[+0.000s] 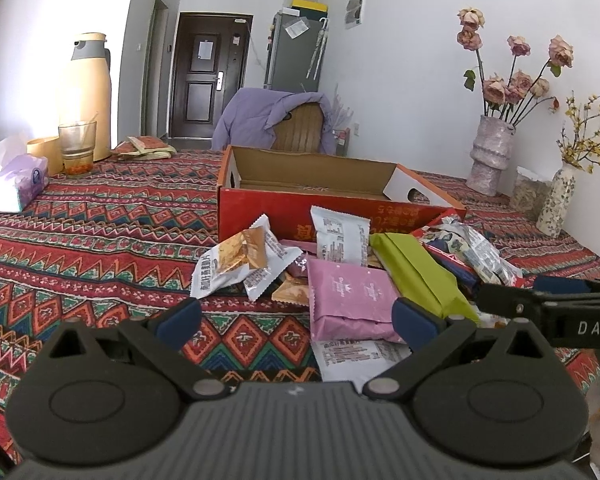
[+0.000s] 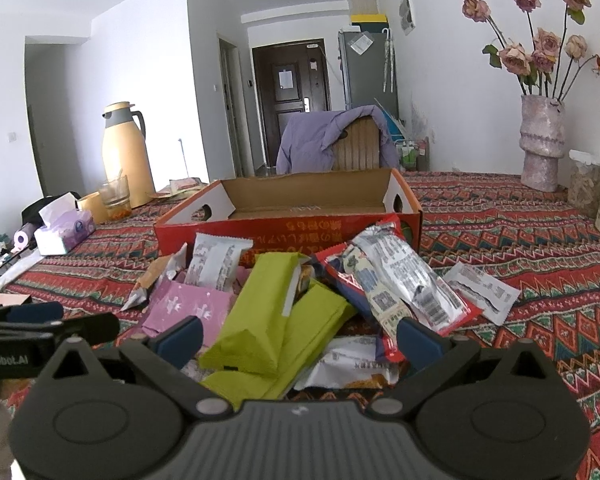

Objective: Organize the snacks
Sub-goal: 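Grasp the lime-green snack bar with the right gripper while the left gripper approaches the pink packet, then lift the green bar with the right gripper while the left gripper grasps the pink packet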

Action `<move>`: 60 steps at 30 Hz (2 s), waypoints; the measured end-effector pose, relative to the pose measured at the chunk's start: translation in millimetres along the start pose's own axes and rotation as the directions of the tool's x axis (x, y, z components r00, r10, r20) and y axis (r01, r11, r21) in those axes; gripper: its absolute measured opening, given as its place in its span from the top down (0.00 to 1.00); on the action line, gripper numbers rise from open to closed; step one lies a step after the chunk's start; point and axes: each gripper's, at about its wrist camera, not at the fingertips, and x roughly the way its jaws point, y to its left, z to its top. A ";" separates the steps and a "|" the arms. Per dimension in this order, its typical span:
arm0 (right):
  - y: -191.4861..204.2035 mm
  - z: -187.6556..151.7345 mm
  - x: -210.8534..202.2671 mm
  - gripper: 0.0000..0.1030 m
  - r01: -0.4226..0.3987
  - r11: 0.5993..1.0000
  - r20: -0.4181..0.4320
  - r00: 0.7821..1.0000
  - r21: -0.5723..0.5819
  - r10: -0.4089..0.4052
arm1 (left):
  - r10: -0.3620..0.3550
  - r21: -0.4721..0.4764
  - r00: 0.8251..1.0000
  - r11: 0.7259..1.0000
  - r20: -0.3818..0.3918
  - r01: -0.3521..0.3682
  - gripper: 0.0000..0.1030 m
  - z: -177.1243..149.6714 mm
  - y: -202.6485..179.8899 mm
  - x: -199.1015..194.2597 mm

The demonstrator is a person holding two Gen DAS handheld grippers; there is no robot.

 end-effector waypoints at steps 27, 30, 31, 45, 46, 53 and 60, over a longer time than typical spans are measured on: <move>35.2 24.4 86.4 0.47 0.022 0.991 -0.192 0.980 -0.134 -0.048 | 0.062 -0.031 0.998 0.998 -0.016 -0.063 0.00 3.0 19.5 7.3; 42.4 22.5 90.2 0.49 0.033 0.975 -0.193 0.978 -0.219 -0.076 | 0.063 -0.033 0.998 0.997 -0.019 -0.063 0.00 2.4 19.1 7.3; 44.4 22.8 90.1 0.55 0.034 0.969 -0.191 0.978 -0.246 -0.083 | 0.065 -0.033 0.998 0.997 -0.018 -0.065 0.00 2.4 19.5 7.0; 16.3 29.7 46.1 0.67 0.019 0.990 -0.016 1.000 -0.140 -0.021 | 0.061 -0.018 0.997 0.998 -0.052 -0.062 0.00 11.1 9.6 17.9; 15.4 29.7 40.7 0.67 0.026 0.989 0.008 1.000 -0.144 -0.025 | 0.056 -0.015 0.997 0.998 -0.056 -0.057 0.00 12.5 6.9 19.6; 4.1 29.6 14.8 0.67 0.052 0.990 0.108 0.993 -0.132 -0.037 | 0.026 0.039 0.991 0.999 -0.135 -0.021 0.00 25.3 -28.8 47.0; -16.9 20.9 19.0 0.67 0.059 0.996 0.093 0.994 -0.073 -0.052 | 0.086 0.084 0.972 0.994 -0.220 -0.069 0.00 28.8 -61.2 79.2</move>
